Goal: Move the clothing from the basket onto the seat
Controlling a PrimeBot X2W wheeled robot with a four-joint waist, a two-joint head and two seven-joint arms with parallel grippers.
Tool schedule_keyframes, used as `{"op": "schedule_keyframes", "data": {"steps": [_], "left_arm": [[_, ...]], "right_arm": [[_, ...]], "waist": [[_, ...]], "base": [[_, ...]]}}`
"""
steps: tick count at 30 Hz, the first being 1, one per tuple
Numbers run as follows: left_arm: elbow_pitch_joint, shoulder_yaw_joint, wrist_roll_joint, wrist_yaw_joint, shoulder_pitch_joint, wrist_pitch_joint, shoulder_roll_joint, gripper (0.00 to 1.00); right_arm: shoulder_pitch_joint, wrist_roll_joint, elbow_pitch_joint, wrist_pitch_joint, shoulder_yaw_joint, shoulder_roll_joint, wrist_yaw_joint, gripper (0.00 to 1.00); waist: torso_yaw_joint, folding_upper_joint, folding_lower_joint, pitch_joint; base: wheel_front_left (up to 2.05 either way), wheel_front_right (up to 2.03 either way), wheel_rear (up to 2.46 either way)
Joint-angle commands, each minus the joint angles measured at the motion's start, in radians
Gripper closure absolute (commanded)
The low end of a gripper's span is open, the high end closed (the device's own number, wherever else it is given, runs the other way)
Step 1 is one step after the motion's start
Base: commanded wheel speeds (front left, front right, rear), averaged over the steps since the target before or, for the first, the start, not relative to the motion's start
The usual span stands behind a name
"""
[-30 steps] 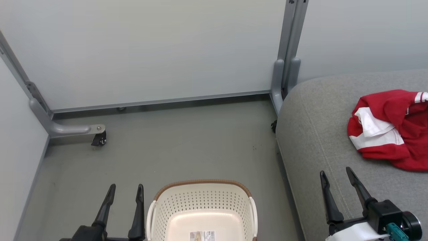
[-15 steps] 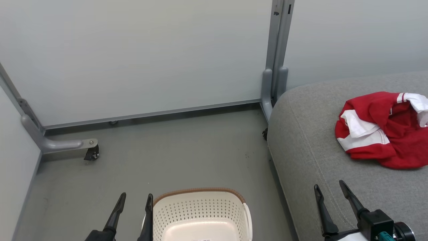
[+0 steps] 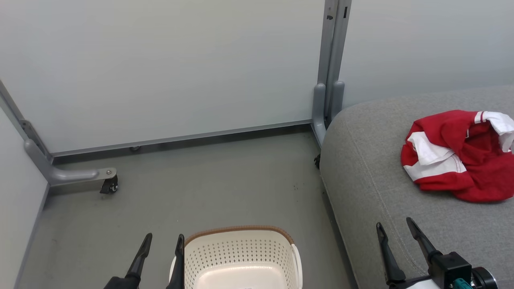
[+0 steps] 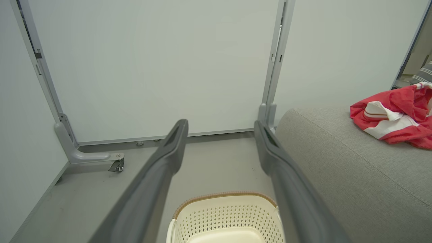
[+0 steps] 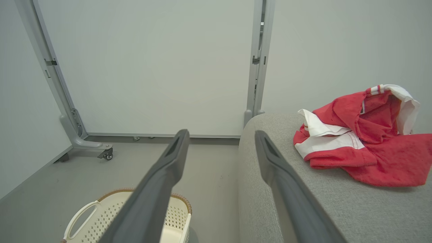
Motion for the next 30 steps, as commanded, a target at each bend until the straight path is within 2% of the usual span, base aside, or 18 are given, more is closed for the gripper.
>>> {"op": "schedule_keyframes", "data": {"steps": [1, 2, 3, 7, 17, 30], "left_arm": [[0.002, 0.002, 0.000, 0.004, -0.008, -0.001, 0.002, 0.00], [0.004, 0.003, 0.003, 0.006, -0.008, -0.001, 0.002, 0.00], [0.003, 0.002, 0.005, 0.007, -0.001, 0.000, 0.000, 1.00], [0.031, 0.002, -0.017, 0.006, 0.002, 0.004, -0.001, 1.00], [0.046, 0.031, -0.220, 0.003, -0.040, 0.052, 0.004, 1.00], [0.062, 0.063, -0.440, 0.000, -0.087, 0.104, 0.008, 1.00]], "right_arm": [[0.012, -0.002, 0.003, -0.003, -0.001, -0.001, -0.001, 0.00], [0.011, -0.002, 0.003, -0.003, -0.001, -0.001, -0.001, 0.00], [0.000, 0.000, 0.002, 0.000, 0.000, 0.000, 0.000, 1.00], [0.004, 0.019, 0.026, 0.002, 0.003, 0.003, 0.000, 1.00], [-0.038, 0.249, 0.042, 0.044, -0.006, -0.009, 0.000, 1.00], [-0.085, 0.495, 0.062, 0.090, -0.018, -0.019, 0.000, 1.00]], "waist": [[0.000, 0.0000, 0.0001, 0.001], [0.000, 0.0000, 0.0001, 0.002], [0.000, 0.0000, 0.0001, 0.002], [0.000, 0.0000, 0.0001, 0.003], [-0.001, 0.0000, 0.0001, 0.015], [-0.002, 0.0000, 0.0001, 0.030]], "base": [[0.00, 0.00, 0.00], [0.00, 0.00, 0.00], [0.00, 0.00, 0.00], [0.00, 0.00, 0.00], [0.00, 0.00, 0.00], [0.00, 0.00, 0.00]]}}
